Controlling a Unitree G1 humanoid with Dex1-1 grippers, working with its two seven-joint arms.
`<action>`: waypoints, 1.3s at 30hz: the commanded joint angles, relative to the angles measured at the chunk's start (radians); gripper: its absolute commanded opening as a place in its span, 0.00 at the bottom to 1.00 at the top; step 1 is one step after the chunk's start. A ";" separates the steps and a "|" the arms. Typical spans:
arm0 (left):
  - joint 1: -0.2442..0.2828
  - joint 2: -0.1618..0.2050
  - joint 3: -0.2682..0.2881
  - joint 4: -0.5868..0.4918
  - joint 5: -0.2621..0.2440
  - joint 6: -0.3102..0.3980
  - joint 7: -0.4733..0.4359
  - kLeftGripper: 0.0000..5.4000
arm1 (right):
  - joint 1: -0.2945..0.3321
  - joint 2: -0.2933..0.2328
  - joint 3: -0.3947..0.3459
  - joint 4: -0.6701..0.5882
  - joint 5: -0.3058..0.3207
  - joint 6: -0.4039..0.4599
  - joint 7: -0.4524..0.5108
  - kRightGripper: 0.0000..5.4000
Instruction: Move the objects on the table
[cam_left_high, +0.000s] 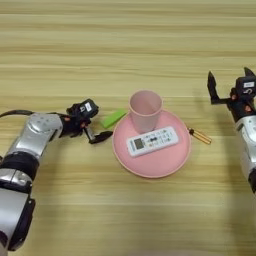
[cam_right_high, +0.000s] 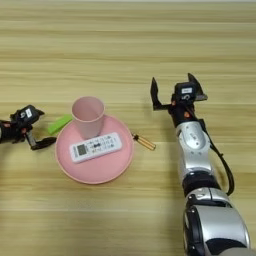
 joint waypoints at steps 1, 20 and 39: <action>-0.033 -0.022 -0.008 0.013 0.003 0.036 -0.007 1.00 | -0.005 0.002 0.001 -0.019 -0.003 0.005 -0.009 1.00; -0.070 -0.062 -0.027 0.105 0.047 0.085 0.052 0.74 | -0.002 0.003 0.005 -0.030 -0.004 0.009 -0.015 1.00; -0.063 -0.059 -0.032 0.109 0.051 0.054 0.061 0.42 | 0.001 0.003 0.007 -0.034 -0.005 0.008 -0.016 1.00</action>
